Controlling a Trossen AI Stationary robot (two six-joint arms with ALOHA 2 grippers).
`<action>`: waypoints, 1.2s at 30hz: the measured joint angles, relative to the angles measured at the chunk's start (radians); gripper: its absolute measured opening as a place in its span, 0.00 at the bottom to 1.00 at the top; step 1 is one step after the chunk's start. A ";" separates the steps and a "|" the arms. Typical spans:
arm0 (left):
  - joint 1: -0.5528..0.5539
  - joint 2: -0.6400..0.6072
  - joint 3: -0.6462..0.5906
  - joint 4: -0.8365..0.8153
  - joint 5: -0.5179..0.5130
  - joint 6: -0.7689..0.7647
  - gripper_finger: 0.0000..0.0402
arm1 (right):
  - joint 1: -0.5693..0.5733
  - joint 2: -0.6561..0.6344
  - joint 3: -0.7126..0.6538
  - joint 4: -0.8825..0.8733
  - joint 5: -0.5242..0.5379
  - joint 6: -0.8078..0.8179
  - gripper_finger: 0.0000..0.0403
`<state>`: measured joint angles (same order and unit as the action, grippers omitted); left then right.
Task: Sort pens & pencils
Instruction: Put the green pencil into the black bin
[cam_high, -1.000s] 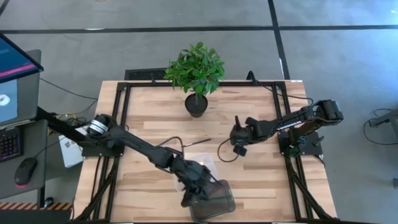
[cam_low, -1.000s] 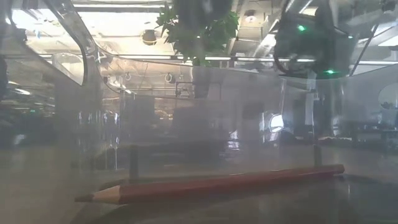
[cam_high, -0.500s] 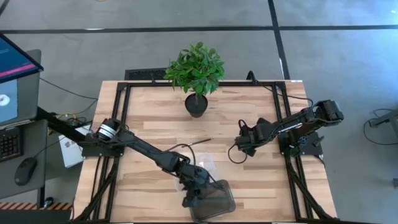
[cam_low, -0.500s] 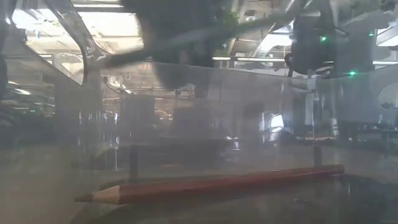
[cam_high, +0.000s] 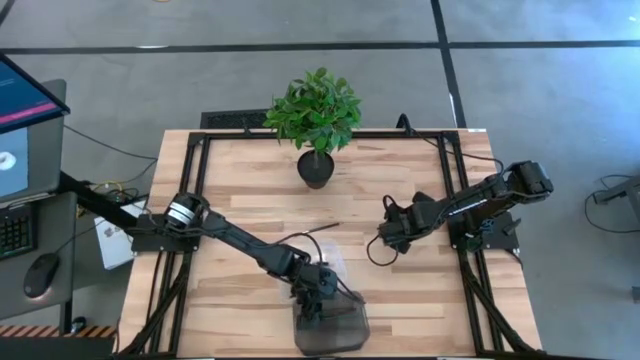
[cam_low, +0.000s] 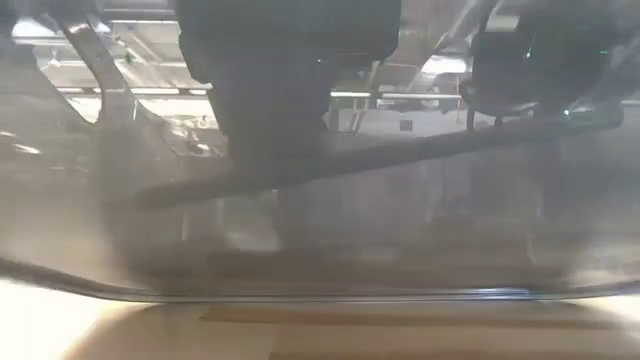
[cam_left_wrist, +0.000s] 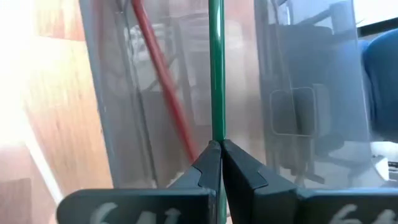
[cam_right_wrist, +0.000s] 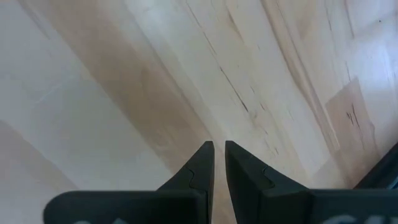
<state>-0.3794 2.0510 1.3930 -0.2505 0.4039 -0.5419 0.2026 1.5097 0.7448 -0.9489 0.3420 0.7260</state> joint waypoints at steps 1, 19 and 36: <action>0.000 0.000 0.000 0.004 0.001 0.000 0.00 | 0.000 0.000 0.000 0.001 0.000 0.000 0.15; 0.002 0.000 0.000 0.030 0.002 0.022 0.00 | 0.000 0.000 0.000 0.014 0.000 0.001 0.15; 0.004 0.000 0.000 0.055 0.011 0.024 0.00 | 0.000 0.000 0.000 0.014 0.000 0.001 0.15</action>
<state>-0.3752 2.0506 1.3933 -0.1953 0.4153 -0.5175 0.2028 1.5097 0.7448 -0.9348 0.3416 0.7265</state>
